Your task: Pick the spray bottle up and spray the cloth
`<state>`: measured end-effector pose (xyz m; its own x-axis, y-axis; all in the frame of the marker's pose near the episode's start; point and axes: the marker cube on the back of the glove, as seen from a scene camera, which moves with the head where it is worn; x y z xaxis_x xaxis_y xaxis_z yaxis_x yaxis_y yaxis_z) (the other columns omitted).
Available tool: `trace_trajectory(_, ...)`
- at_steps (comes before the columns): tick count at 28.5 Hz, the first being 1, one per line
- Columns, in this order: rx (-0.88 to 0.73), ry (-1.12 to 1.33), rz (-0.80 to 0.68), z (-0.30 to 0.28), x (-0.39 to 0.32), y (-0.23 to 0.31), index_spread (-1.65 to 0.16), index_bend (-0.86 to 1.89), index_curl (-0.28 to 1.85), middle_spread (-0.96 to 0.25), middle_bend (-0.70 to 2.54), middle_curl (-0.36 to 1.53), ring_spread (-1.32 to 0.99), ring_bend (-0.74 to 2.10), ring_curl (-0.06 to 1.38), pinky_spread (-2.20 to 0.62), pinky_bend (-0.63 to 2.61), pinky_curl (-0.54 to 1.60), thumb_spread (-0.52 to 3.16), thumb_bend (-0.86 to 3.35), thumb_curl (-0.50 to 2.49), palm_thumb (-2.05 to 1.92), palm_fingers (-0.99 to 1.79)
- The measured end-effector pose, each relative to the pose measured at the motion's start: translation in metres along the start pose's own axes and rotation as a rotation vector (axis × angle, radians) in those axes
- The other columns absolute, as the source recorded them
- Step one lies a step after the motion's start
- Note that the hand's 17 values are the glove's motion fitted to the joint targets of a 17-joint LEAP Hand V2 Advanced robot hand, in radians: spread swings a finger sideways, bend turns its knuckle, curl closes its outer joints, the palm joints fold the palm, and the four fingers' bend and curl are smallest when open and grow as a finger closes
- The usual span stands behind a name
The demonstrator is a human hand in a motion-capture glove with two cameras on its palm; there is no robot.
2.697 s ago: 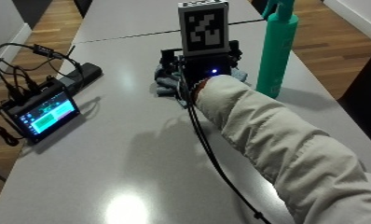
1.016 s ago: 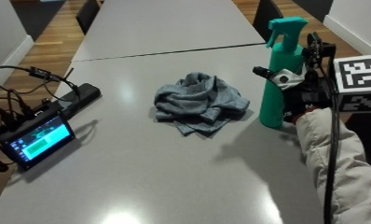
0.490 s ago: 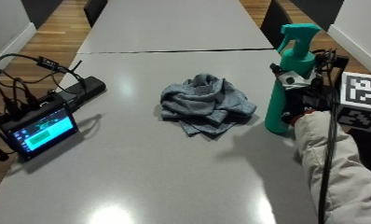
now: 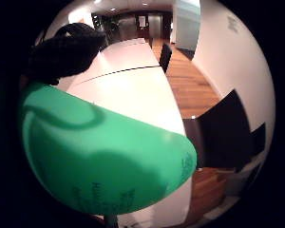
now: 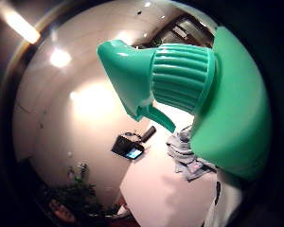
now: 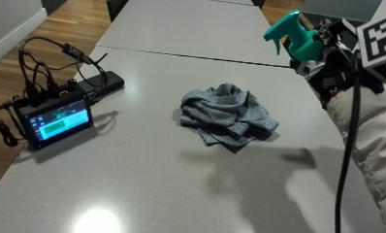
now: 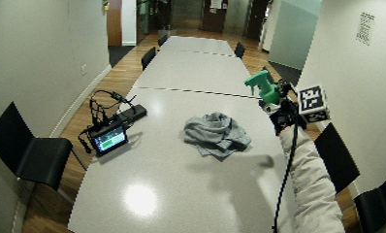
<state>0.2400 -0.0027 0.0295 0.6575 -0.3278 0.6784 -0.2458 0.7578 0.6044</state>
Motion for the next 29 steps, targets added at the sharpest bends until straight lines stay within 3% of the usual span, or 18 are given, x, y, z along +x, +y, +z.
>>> trace_trajectory(8, -0.074, 0.458, -0.210, -0.009, -0.051, -0.041, -0.29, 0.11, 0.26, -0.16, 0.35, 0.48, -0.16, 0.60, 0.44, -0.17, 0.47, 0.41, 0.49, -0.02, 0.61, 1.23, 0.88)
trace_trajectory(18, -0.086, 0.704, -0.268, -0.003, -0.062, -0.046, -0.29, 0.11, 0.26, -0.16, 0.33, 0.50, -0.17, 0.58, 0.46, -0.17, 0.45, 0.41, 0.47, -0.02, 0.63, 1.23, 0.90)
trace_trajectory(23, -0.086, 0.613, -0.248, 0.002, -0.065, -0.043, -0.29, 0.10, 0.26, -0.16, 0.32, 0.51, -0.16, 0.57, 0.46, -0.18, 0.45, 0.41, 0.47, -0.02, 0.63, 1.22, 0.90)
trace_trajectory(29, -0.049, 0.156, -0.117, 0.014, -0.076, -0.037, -0.29, 0.10, 0.26, -0.16, 0.31, 0.52, -0.16, 0.57, 0.46, -0.18, 0.44, 0.42, 0.46, -0.02, 0.64, 1.22, 0.91)
